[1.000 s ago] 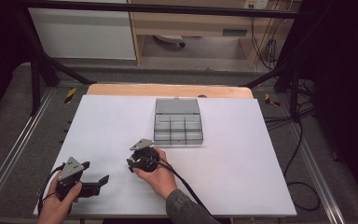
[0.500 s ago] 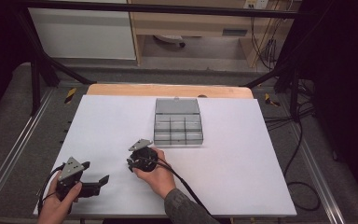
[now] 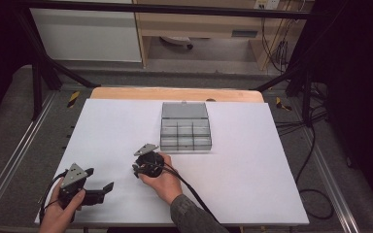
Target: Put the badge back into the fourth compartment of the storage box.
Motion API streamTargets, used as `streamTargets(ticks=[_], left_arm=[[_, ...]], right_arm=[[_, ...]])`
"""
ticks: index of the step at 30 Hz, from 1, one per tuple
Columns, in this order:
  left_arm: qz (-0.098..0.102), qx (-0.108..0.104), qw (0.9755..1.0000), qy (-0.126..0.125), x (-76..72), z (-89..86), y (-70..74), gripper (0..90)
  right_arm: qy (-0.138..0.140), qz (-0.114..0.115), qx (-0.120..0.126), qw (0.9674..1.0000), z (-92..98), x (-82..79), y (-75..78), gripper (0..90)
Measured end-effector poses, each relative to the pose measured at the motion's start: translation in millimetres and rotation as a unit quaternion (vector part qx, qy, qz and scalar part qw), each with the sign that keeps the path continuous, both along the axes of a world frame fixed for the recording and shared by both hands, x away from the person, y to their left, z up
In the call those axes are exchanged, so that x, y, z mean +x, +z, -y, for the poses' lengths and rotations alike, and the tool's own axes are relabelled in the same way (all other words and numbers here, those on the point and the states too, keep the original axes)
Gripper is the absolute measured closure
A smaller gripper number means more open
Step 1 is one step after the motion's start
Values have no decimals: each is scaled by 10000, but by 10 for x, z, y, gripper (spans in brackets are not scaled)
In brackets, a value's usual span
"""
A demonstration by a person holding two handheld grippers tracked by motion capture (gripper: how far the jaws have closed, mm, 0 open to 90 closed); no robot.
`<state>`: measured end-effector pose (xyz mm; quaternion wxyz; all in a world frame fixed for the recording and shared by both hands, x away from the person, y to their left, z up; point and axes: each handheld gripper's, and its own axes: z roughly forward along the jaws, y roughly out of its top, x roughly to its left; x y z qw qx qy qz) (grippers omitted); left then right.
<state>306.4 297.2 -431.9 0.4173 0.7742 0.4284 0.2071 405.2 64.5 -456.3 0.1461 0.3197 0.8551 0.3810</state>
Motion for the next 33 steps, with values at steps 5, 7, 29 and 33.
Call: streamTargets(ticks=[5,7,29,33], left_arm=[[-3,1,10000,-6,2,0,-1,79],[-1,1,10000,-10,1,2,0,79],[-20,25,10000,-15,0,-2,-3,79],[-21,22,10000,-18,0,-3,-3,79]], right_arm=[[-20,-3,30,10000,-5,11,-9,469],[-22,-4,41,10000,-6,12,-12,469],[-41,159,490,9987,194,70,268,473],[-58,233,574,9981,220,104,342,473]])
